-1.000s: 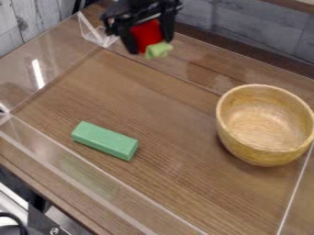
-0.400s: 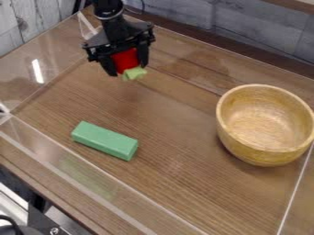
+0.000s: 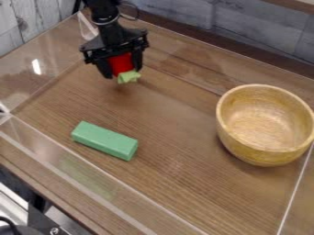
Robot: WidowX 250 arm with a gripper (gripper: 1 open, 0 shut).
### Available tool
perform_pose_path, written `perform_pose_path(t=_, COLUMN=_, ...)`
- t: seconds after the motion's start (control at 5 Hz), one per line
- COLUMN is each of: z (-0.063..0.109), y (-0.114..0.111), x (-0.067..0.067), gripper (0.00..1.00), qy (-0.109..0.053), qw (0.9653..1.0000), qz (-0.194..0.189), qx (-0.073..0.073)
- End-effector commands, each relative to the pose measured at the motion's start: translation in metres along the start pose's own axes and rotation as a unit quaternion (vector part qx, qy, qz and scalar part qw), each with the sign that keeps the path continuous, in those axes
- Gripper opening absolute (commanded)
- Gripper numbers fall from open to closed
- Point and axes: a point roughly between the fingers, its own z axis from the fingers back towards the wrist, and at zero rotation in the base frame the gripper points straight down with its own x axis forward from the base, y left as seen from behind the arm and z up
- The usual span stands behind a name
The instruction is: Move the red fruit to the left
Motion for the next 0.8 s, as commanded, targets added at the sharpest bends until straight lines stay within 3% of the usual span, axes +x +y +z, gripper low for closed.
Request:
perform_pose_path(t=0.0, z=0.015, y=-0.001, x=0.028, gripper=0.0, qy=-0.02, qw=0.9996, qz=-0.02, qx=-0.008)
perform_pose_path(t=0.2, z=0.016, y=-0.002, x=0.038, gripper=0.0, qy=-0.011, qw=0.9991, qz=-0.04, qx=-0.009)
perform_pose_path(t=0.6, z=0.027, y=-0.002, x=0.05, gripper=0.0, qy=0.001, qw=0.9998, qz=-0.021, qx=0.003)
